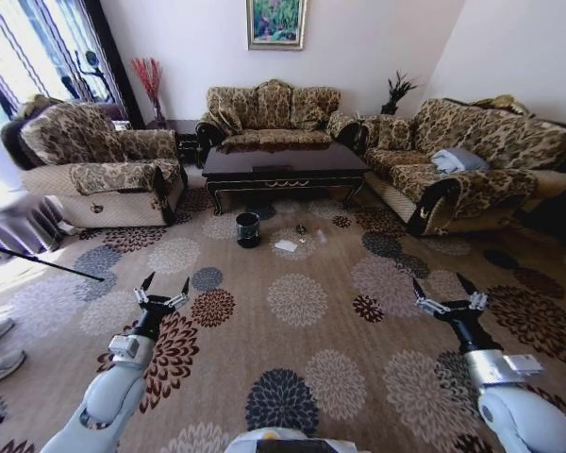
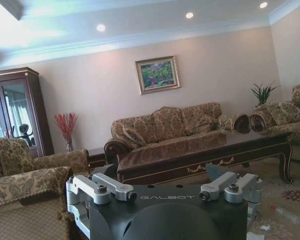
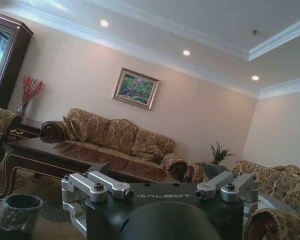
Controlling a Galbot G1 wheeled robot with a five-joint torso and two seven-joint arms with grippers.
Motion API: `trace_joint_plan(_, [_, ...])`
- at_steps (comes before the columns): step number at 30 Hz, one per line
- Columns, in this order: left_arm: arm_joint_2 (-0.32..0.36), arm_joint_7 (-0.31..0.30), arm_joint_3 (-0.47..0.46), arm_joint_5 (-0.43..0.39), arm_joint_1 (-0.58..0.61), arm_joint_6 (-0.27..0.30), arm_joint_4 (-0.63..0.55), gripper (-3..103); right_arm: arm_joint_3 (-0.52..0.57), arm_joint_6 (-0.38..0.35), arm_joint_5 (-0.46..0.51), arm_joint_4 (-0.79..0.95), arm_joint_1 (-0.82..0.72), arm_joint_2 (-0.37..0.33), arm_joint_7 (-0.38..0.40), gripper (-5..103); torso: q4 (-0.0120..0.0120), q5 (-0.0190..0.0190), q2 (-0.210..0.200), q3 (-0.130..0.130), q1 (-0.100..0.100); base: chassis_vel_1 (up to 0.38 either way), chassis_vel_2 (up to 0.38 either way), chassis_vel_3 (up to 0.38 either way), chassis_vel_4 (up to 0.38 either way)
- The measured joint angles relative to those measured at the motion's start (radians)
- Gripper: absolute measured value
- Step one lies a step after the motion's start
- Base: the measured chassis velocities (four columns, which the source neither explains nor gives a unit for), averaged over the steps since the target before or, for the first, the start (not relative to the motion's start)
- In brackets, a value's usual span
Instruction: Move to the front of the table and pick up the trash from the floor, then place it into the trash bin.
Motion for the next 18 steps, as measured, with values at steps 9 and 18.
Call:
trace_joint_plan(9, [-0.006,-0.012,-0.002,0.013,0.004,0.003,0.009,100,0.0,0.005,-0.01,0.009,-0.002,0.013,0.002,100,0.0001,0.0,0.0,0.0,0.0,0.0,0.0,0.0,0.0])
trace_joint_plan(18, [-0.01,-0.011,-0.004,0.008,0.006,-0.01,0.008,100,-0.001,0.002,-0.006,0.022,-0.006,0.028,0.003,100,0.0,0.0,0.0,0.0,0.0,0.0,0.0,0.0,0.0])
